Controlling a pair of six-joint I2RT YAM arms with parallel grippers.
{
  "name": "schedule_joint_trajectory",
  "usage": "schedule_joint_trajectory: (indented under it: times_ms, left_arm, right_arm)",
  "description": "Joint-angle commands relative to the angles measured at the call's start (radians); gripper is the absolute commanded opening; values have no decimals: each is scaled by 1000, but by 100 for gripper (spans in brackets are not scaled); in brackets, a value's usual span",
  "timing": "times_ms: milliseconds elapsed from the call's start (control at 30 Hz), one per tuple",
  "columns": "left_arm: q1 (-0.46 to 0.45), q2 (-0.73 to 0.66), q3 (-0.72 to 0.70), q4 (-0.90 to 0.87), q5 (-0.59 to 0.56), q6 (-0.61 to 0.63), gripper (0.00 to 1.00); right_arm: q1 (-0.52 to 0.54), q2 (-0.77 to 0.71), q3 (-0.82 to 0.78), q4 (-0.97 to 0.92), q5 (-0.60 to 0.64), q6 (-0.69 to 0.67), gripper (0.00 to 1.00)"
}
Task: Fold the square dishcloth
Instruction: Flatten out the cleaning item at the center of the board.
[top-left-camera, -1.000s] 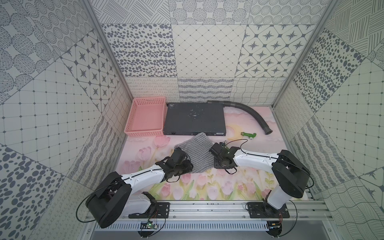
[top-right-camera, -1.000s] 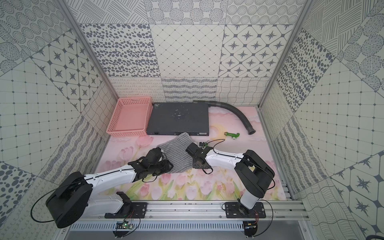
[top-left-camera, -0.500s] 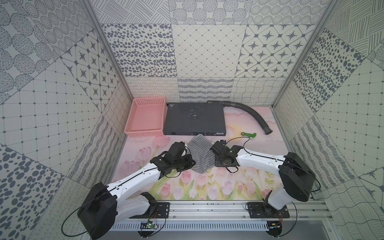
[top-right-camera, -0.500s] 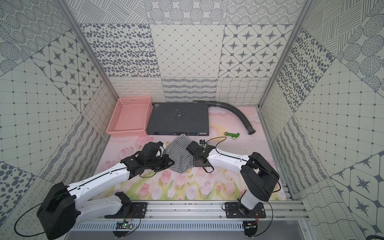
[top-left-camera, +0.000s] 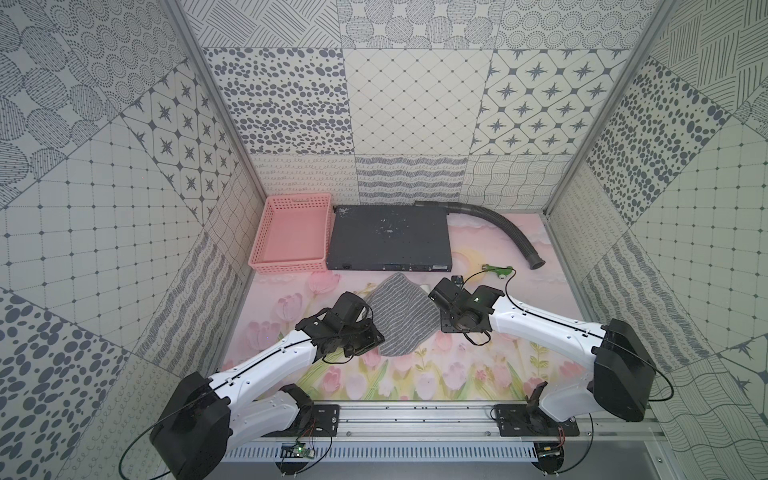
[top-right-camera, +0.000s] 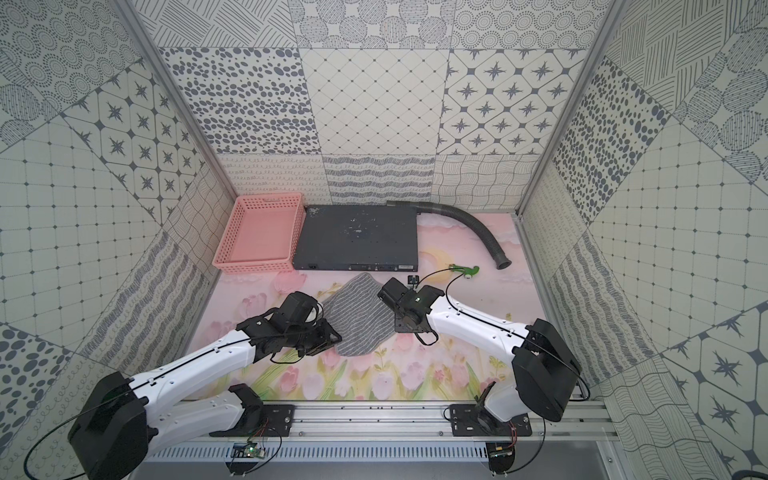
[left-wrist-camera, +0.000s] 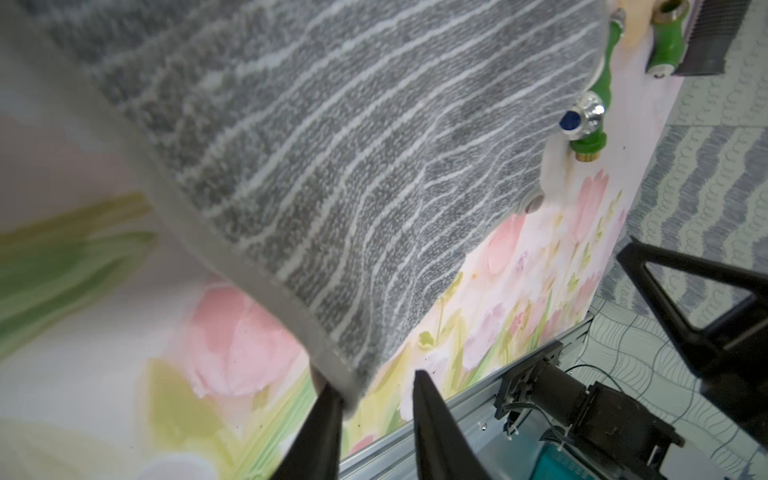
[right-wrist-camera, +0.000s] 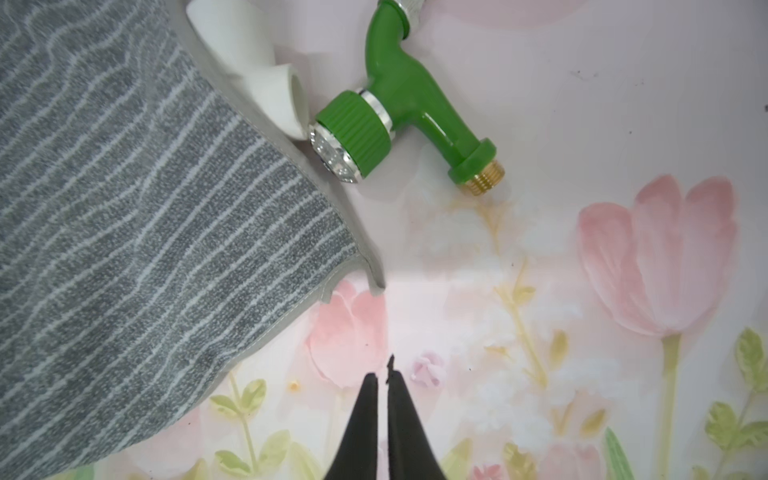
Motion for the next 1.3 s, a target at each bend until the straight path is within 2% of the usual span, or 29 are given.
schedule_joint_trajectory:
  times_ms: [0, 100, 267, 433, 533, 733, 800, 1033, 1267]
  left_arm:
    - [10, 36, -43, -8, 15, -41, 39]
    - [9, 40, -45, -29, -61, -31, 48]
    - [9, 32, -42, -2, -226, -14, 48]
    - [23, 90, -6, 64, -328, 4, 50]
    - [61, 159, 9, 97, -339, 15, 48]
    - [149, 273, 34, 156, -299, 55, 34]
    - [164, 282, 46, 142, -301, 71, 35]
    - [172, 177, 64, 18, -306, 119, 58]
    - [172, 1, 76, -135, -361, 124, 62]
  right_arm:
    - [8, 5, -14, -28, 2, 13, 9]
    - [17, 18, -17, -27, 6, 5, 13]
    - [31, 59, 15, 0, 20, -19, 19]
    - [31, 130, 61, 54, 23, -49, 23]
    - [31, 175, 85, 83, 27, -63, 23]
    - [28, 257, 113, 153, 26, -85, 24]
    - [27, 283, 120, 175, 14, -88, 24]
    - [27, 337, 101, 272, -64, -91, 24]
    - [33, 343, 51, 289, -116, -58, 22]
